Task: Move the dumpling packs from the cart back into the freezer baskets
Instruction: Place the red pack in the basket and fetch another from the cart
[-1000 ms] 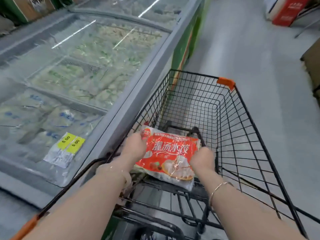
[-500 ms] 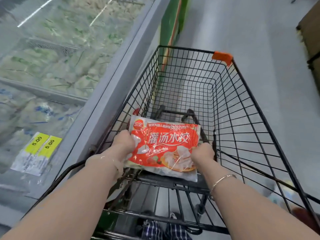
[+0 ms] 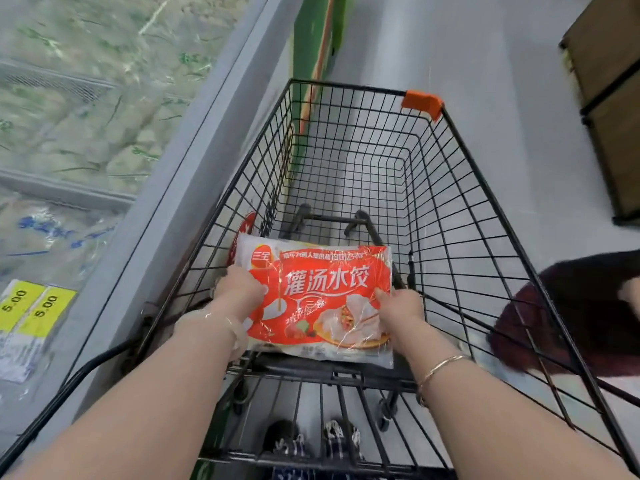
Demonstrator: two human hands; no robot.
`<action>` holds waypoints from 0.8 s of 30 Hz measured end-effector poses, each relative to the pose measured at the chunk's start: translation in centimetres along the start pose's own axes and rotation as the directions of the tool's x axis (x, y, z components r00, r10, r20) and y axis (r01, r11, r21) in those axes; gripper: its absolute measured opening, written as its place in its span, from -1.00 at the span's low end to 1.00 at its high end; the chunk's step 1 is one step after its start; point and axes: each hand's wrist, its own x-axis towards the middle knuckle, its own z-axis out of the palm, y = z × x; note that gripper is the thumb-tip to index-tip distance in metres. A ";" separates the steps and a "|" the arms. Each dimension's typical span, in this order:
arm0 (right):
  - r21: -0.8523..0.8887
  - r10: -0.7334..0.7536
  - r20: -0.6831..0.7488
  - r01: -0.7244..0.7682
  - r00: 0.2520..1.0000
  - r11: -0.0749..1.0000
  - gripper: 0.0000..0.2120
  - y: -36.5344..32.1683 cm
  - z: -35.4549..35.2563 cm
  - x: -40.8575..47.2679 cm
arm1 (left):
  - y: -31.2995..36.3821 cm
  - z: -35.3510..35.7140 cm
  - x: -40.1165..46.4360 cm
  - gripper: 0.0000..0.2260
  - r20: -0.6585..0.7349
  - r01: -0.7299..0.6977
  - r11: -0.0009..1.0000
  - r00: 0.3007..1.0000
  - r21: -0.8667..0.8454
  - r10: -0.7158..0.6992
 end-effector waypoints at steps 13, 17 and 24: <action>-0.030 -0.212 -0.211 0.210 0.954 0.977 -0.76 -4.7 -3.1 -5.4 | 2.0 -3.3 -4.2 -0.73 -0.261 -0.238 0.951 0.948 -0.198 0.183; -0.073 -0.363 -0.220 0.356 0.905 0.932 -0.74 -8.7 -5.2 -9.0 | 2.5 -7.4 -7.3 -0.74 -0.391 -0.313 0.918 0.898 -0.242 0.203; -0.045 -0.601 -0.115 0.600 0.791 0.799 -0.74 -14.8 -6.5 -18.2 | -1.0 -17.2 -13.8 -0.74 -0.620 -0.389 0.868 0.774 -0.308 0.127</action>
